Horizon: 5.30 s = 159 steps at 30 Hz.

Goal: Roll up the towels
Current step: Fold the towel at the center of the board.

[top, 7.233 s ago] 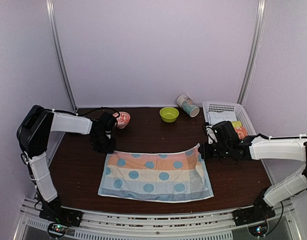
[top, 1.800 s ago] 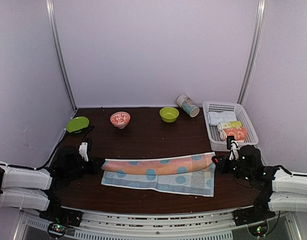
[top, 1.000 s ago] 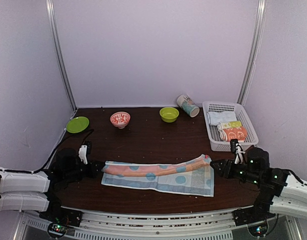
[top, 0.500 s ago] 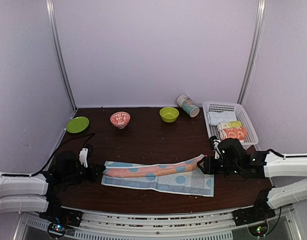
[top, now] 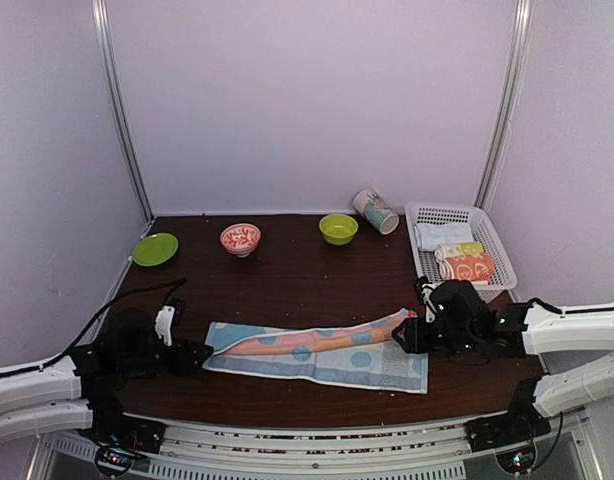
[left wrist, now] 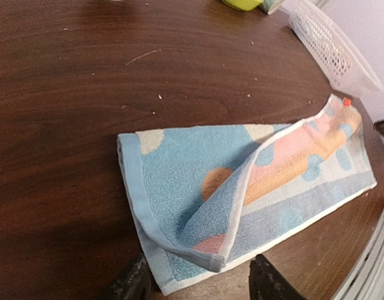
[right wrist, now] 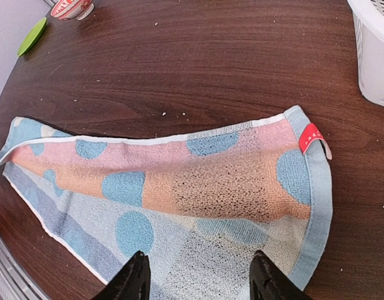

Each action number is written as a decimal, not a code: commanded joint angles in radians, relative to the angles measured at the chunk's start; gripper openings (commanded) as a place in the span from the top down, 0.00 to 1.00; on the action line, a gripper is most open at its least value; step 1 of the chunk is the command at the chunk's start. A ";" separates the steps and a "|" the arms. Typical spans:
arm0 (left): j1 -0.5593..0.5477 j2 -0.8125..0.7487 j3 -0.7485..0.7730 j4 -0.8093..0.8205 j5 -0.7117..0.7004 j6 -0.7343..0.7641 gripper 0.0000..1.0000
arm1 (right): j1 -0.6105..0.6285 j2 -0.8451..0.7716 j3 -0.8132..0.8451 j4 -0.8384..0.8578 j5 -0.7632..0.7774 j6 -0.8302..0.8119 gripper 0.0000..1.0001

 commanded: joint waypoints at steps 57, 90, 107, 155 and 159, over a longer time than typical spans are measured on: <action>-0.019 0.735 0.292 -0.227 -0.076 -0.449 1.00 | 0.009 0.156 0.270 -0.168 0.125 0.034 0.45; -0.019 0.541 0.211 -0.278 -0.130 -0.474 1.00 | -0.152 0.837 0.764 -0.431 0.055 -0.156 0.52; -0.019 0.536 0.204 -0.278 -0.131 -0.473 1.00 | -0.178 0.824 0.798 -0.389 0.045 -0.132 0.41; -0.019 0.572 0.211 -0.262 -0.124 -0.476 1.00 | -0.202 0.474 0.521 -0.095 -0.132 -0.134 1.00; -0.019 0.581 0.213 -0.257 -0.120 -0.475 1.00 | -0.189 0.400 0.444 -0.066 -0.155 -0.140 1.00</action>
